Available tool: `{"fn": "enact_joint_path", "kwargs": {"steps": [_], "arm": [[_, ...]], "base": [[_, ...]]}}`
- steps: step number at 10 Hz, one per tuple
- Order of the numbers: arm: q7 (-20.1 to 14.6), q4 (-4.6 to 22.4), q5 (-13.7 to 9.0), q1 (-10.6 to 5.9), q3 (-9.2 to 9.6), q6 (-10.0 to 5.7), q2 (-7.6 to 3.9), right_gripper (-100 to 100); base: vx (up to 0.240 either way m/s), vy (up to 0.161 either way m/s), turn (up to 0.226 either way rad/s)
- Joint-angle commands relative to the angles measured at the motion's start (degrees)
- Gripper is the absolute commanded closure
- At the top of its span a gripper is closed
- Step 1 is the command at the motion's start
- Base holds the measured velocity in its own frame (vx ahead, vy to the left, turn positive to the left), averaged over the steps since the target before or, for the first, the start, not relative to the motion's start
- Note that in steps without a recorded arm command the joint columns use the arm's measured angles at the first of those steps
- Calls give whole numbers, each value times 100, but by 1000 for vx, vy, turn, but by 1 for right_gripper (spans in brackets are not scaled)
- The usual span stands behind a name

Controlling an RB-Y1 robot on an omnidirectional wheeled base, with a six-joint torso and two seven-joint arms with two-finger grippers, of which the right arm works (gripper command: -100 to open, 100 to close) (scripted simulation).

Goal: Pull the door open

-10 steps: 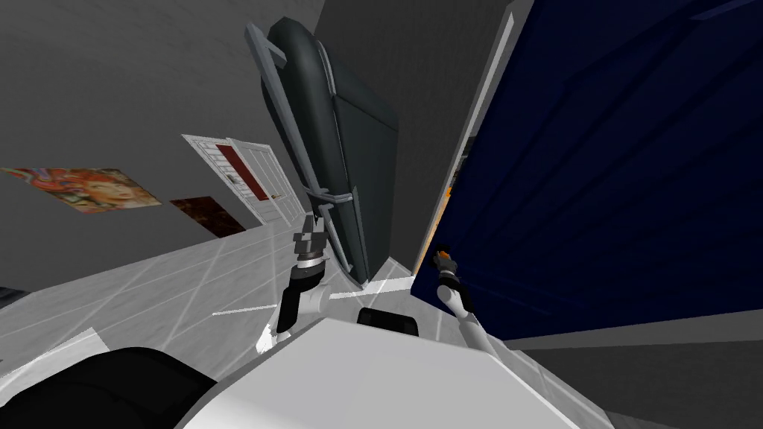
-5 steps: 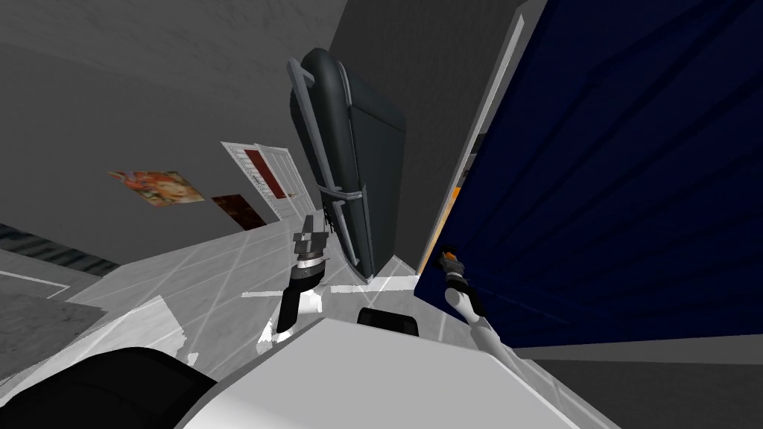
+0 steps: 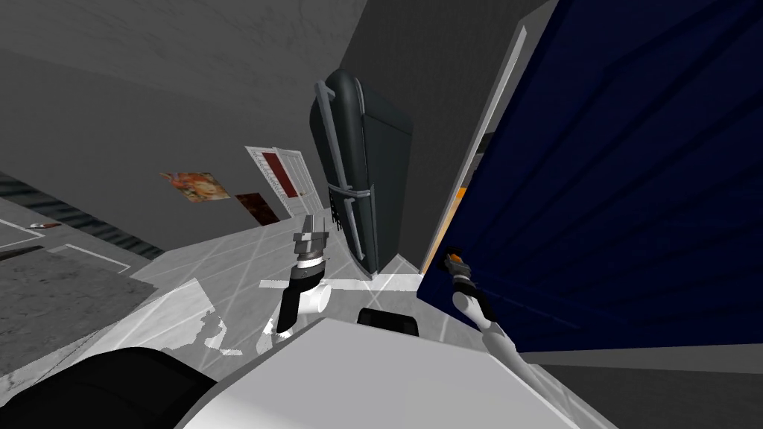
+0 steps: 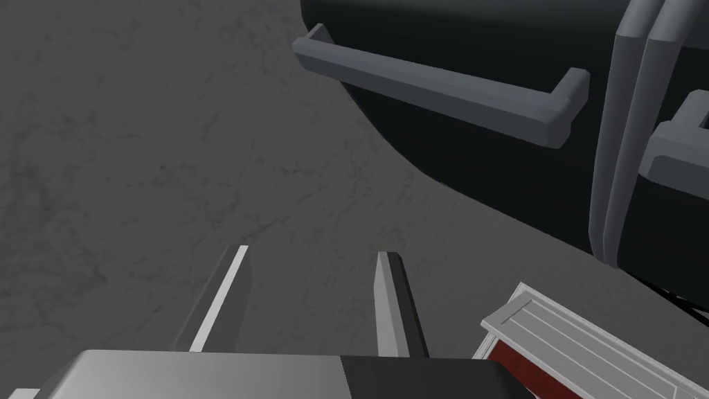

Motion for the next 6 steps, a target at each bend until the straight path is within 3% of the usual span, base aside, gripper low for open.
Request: {"fn": "enact_joint_path", "kwargs": {"steps": [1,2,4,6], "arm": [[0,0,0,0,0,0,0,100],[-115,-58,2,65,106,-24,-104,100],[-211,-129,6,123,207,-51,-203,100],[-345,-228,12,204,349,-89,-344,100]], "base": [[-34,3,16],[-181,-13,151],[-230,-67,142],[-288,-60,162]]}}
